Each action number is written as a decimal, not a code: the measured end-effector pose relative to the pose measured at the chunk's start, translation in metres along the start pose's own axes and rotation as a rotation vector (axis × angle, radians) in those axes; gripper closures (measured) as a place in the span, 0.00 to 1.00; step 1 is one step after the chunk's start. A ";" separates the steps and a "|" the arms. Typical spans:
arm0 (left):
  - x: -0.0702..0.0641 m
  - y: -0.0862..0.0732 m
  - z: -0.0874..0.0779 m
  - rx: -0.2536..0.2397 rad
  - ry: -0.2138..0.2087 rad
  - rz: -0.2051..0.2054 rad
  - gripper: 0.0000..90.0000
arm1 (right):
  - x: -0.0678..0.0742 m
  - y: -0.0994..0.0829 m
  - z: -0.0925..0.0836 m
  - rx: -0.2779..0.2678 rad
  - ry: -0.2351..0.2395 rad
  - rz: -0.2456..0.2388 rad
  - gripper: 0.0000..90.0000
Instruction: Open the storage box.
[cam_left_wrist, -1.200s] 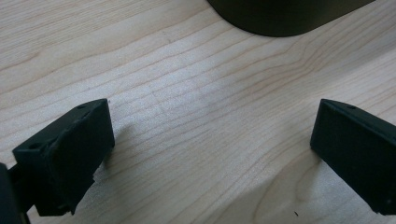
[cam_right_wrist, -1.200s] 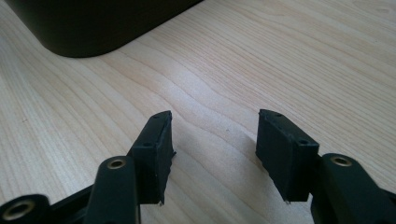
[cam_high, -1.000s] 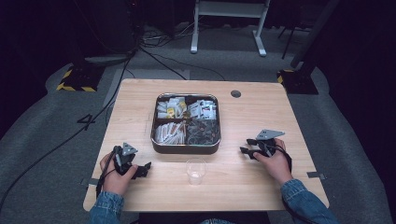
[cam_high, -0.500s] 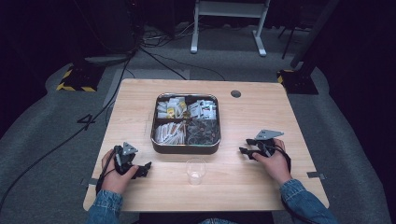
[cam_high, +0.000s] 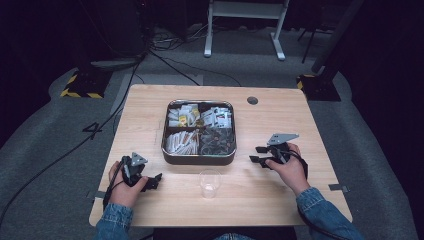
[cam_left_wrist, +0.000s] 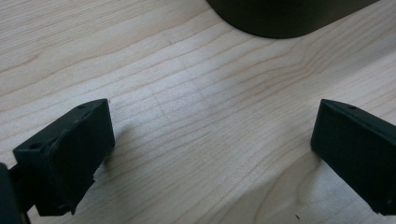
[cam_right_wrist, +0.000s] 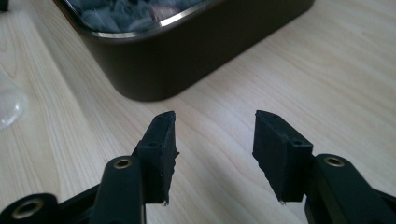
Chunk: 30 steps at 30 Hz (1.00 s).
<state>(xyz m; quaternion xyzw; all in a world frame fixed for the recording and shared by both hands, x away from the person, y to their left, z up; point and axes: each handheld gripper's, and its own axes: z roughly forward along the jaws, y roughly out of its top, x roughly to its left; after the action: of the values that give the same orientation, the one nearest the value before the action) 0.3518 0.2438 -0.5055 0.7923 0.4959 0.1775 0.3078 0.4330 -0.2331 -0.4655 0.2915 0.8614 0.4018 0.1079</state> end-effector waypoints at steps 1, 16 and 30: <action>0.000 0.000 0.000 0.000 0.001 -0.005 0.00 | 0.001 0.004 -0.001 -0.001 -0.001 -0.008 0.55; 0.001 0.001 0.001 0.001 0.005 -0.007 0.00 | 0.004 0.078 -0.002 -0.025 0.041 -0.098 0.52; 0.001 0.001 0.001 0.001 0.002 -0.007 0.00 | 0.008 0.113 0.033 -0.010 0.076 -0.111 0.51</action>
<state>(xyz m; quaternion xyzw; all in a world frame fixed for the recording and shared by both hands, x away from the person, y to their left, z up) 0.3531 0.2439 -0.5057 0.7905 0.4991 0.1771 0.3076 0.4877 -0.1504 -0.4011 0.2272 0.8776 0.4104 0.0986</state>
